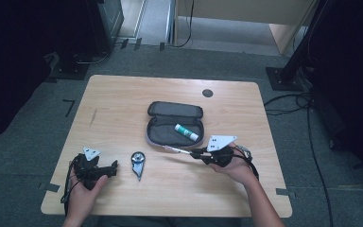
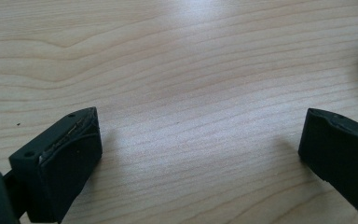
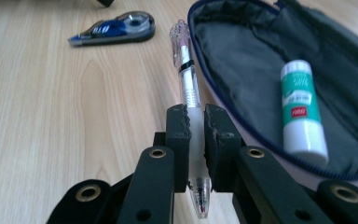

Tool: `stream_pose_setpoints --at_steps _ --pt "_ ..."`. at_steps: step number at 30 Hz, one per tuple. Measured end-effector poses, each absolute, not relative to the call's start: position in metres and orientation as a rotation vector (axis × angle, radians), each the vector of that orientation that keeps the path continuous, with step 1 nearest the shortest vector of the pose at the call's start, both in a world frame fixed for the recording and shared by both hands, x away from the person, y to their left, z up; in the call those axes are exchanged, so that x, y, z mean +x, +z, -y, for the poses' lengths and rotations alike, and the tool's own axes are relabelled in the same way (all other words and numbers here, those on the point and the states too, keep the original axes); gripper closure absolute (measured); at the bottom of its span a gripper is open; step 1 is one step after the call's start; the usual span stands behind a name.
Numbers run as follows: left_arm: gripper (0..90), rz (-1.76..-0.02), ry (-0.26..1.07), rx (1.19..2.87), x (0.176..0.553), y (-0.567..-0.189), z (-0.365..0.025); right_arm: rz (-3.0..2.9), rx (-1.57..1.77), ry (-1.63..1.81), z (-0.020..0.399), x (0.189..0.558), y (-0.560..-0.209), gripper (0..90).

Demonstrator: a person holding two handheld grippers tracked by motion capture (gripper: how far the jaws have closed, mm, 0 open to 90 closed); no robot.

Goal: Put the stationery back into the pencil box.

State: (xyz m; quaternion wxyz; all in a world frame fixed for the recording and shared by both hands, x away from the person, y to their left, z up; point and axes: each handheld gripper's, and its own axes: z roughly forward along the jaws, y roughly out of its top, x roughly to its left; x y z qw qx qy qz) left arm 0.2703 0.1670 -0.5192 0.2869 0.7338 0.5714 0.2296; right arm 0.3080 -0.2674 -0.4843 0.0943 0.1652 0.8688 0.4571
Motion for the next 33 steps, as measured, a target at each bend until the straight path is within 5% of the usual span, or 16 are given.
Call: stream_pose_setpoints --at_steps 16,33 --pt "0.0 -1.526 0.615 1.962 0.27 -0.519 -0.167 -2.524 0.489 1.35 0.237 0.337 -0.465 81.3" --pt "0.0 -1.526 0.614 1.962 0.27 -0.519 -0.167 -2.551 0.574 1.223 0.23 0.358 -0.483 81.1"
